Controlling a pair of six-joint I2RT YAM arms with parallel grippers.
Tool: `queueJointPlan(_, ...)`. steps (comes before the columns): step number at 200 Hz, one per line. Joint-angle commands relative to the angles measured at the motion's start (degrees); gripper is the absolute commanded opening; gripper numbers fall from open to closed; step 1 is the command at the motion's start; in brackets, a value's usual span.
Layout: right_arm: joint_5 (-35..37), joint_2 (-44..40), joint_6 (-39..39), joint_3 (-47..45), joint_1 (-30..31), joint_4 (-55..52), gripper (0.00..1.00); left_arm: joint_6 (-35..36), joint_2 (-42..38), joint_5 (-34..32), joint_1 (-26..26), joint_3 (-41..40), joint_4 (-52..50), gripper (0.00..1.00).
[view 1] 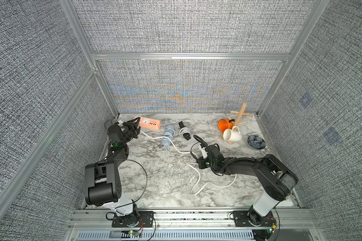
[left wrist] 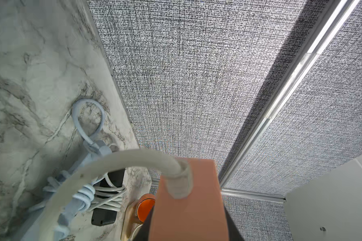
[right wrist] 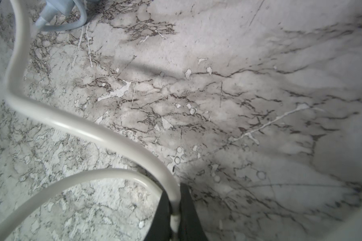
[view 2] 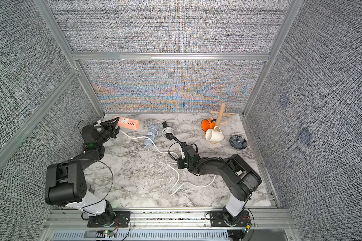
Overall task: Unwrap the cord wrapped around the power strip
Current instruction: Unwrap the power cord from the power strip, then adjust the power strip.
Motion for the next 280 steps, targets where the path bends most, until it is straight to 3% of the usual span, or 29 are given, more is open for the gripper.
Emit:
queueJointPlan(1,-1.48,-0.53,-0.46,1.19,-0.05,-2.37,0.0,6.83,-1.92,0.23,-0.77,1.66,-5.17,0.0)
queueJointPlan(12,-3.67,-1.16,-1.42,2.03,0.2,-3.35,0.0,10.17,-3.25,0.14,-2.34,2.68,-9.58,0.0)
queueJointPlan(38,-7.19,-3.78,-5.08,5.77,1.08,-8.05,0.39,18.77,-6.3,-2.06,-6.56,5.06,-19.93,0.0)
queueJointPlan(64,-9.06,-9.28,-9.05,6.54,1.22,-12.63,0.64,24.88,-7.02,-4.68,-12.3,8.06,-27.86,0.0)
queueJointPlan(85,-10.74,-14.37,-13.2,7.31,1.12,-16.23,0.75,28.05,-6.33,-5.72,-16.4,9.67,-31.24,0.0)
queueJointPlan(110,-11.01,-18.96,-16.69,10.02,1.15,-19.08,0.81,33.04,-5.01,-7.06,-21.1,12.0,-36.11,0.0)
queueJointPlan(153,-10.83,-15.9,-19.76,21.18,1.28,-24.85,0.98,37.28,-1.75,-6.88,-27.37,16.23,-39.83,0.0)
queueJointPlan(199,-9.53,-9.75,-12.71,28.34,1.4,-26.05,0.98,39.25,-0.01,-8.74,-32.03,19.0,-41.45,0.0)
queueJointPlan(218,-10.59,-7.62,-9.23,29.56,1.42,-25.4,0.93,39.73,0.77,-9.44,-33.41,20.21,-41.88,0.0)
queueJointPlan(249,-10.44,-6.46,-5.86,28.62,1.16,-23.91,0.8,39.51,1.05,-9.88,-34.36,21.2,-41.27,0.0)
queueJointPlan(280,-10.13,-6.56,-4.82,27.44,0.72,-22.99,0.54,39.44,0.83,-9.92,-34.93,21.4,-41.27,0.0)
